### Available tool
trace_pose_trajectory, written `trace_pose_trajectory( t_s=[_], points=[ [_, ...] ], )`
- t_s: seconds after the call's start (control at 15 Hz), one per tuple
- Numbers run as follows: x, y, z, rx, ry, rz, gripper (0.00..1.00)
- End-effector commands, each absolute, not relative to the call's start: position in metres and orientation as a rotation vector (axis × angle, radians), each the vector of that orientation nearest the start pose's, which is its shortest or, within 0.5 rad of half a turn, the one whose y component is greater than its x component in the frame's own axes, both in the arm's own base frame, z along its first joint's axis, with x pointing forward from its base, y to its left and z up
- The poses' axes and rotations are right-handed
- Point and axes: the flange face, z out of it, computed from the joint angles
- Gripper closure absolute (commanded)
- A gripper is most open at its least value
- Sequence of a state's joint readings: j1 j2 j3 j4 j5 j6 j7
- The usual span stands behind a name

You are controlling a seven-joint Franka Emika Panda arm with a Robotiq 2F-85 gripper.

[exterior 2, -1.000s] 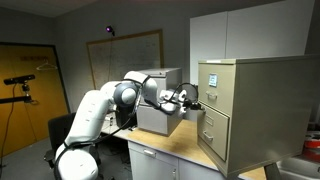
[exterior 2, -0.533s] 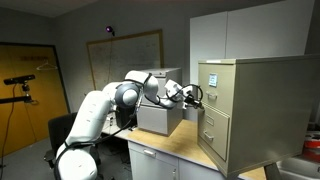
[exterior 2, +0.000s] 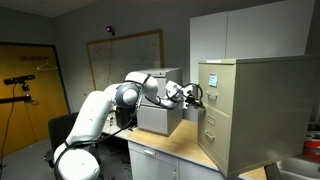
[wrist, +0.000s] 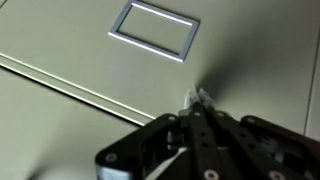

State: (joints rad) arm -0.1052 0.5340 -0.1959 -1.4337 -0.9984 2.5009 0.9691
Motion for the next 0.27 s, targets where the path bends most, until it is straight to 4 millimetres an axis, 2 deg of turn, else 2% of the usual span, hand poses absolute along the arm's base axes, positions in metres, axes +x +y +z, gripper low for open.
trace_pose_trajectory(
  t_s=[0.0, 0.2],
  points=[
    [0.7460, -0.2241, 0.4703, 2.156, -0.701, 0.995, 1.00],
    [0.7497, -0.2266, 0.4748, 2.240, -0.837, 0.957, 1.00]
  ],
)
